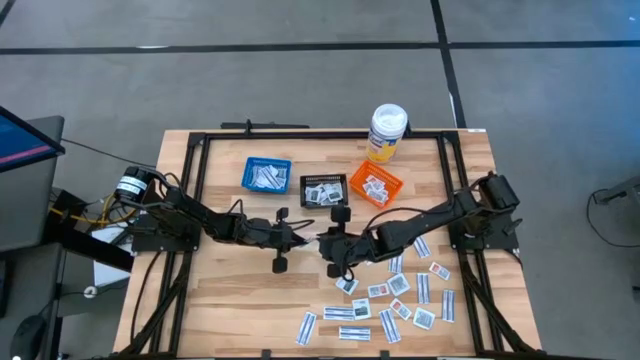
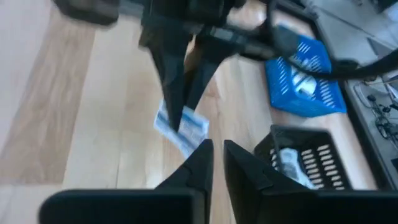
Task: Pick & Place First Aid Supplies
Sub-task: Put the bandage into the blue container
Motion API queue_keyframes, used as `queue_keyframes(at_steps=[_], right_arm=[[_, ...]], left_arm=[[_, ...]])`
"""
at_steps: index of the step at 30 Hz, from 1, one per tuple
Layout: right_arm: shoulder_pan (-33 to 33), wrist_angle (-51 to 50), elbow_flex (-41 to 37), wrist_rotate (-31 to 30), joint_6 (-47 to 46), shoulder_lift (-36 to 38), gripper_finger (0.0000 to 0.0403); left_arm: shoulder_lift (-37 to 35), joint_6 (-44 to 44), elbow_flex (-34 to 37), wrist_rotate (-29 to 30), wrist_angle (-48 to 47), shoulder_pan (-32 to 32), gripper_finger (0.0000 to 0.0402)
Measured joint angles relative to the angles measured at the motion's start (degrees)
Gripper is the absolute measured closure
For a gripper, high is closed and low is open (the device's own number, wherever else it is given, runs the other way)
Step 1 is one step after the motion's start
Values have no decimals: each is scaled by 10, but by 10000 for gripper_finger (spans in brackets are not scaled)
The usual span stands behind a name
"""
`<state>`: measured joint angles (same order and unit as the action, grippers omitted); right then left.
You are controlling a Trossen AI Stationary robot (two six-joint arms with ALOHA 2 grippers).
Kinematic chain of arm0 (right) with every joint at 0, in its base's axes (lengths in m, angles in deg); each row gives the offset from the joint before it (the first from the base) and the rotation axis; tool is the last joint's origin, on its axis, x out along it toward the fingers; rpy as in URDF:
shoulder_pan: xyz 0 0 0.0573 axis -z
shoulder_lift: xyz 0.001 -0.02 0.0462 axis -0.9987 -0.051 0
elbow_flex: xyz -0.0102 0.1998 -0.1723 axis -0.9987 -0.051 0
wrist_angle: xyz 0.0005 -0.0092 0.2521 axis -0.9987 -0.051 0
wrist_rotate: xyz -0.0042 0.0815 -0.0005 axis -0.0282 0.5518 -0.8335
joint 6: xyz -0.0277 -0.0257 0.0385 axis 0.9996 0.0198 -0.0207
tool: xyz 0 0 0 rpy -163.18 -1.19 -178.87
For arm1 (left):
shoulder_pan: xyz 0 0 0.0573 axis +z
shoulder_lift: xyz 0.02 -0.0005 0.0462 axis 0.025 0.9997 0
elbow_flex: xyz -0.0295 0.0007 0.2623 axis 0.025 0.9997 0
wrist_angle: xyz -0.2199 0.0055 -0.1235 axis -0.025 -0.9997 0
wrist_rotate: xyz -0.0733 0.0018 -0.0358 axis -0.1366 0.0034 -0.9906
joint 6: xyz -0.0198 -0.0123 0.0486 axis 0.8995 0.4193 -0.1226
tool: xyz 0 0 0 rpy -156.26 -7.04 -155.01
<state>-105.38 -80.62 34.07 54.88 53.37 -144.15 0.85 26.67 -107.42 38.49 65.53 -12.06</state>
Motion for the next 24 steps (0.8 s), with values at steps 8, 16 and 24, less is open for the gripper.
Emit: queue_keyframes(at_steps=[8,16,24], right_arm=[[13,29,0,16,-14,-17,309],[26,51,0,21,-14,-21,277],[35,56,0,33,-11,-21,338]], left_arm=[[0,13,0,2,43,0,393],[0,13,0,17,45,0,393],[0,13,0,17,47,0,395]])
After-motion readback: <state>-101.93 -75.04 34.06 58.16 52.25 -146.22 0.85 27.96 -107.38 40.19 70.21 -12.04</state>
